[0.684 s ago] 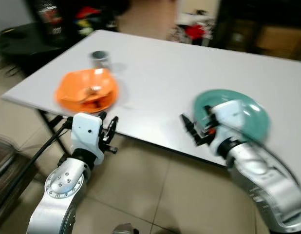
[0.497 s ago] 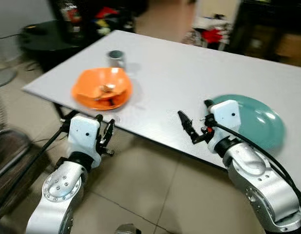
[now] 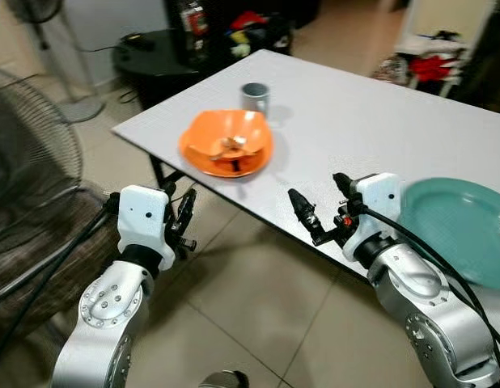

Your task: Setting the table

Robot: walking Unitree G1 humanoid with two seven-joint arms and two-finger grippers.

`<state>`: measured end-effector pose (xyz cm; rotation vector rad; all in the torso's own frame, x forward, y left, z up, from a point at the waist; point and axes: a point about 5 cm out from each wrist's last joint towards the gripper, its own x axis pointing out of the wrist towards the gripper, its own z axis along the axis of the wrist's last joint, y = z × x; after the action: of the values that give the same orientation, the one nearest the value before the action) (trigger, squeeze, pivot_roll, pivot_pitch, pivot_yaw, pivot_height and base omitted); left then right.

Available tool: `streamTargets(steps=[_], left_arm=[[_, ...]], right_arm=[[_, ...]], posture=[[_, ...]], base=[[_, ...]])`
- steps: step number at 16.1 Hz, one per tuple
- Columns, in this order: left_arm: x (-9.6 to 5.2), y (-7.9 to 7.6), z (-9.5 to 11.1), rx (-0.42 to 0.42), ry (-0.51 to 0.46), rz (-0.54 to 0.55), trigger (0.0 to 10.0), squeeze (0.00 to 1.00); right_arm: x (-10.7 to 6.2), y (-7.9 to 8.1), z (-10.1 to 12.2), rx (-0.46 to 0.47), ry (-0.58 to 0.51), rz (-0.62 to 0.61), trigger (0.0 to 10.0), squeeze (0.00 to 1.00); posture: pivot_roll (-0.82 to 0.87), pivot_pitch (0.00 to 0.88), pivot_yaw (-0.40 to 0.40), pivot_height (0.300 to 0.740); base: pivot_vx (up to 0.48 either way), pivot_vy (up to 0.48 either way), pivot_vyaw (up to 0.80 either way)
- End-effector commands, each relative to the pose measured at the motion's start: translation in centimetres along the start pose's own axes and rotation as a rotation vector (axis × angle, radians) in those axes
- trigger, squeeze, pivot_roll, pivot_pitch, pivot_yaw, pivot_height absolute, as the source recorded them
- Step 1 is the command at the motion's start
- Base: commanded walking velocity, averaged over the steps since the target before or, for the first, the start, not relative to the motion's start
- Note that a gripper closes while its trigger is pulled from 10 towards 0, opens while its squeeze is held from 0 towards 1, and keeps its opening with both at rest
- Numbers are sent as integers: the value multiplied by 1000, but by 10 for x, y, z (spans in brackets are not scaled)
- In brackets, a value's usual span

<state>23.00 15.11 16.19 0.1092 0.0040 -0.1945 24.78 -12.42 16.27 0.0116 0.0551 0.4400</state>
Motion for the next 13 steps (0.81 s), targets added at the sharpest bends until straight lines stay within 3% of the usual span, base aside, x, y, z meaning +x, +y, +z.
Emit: streamTargets(steps=[1,8,13], left_arm=[[-1,5,-2,6,14,30,10000,0],[-3,5,-2,1,17,28,10000,0],[-1,7,-1,7,15,18,10000,0]], right_arm=[[-1,-1,-3,32,2,12,10000,1000],[-2,3,-8,70,18,60,10000,1000],[-1,1,-13,107,31,30,10000,1000]], posture=[[88,0,34,740],[91,0,31,740],[91,0,36,740]], base=[[0,0,800],[0,0,800],[0,318,800]])
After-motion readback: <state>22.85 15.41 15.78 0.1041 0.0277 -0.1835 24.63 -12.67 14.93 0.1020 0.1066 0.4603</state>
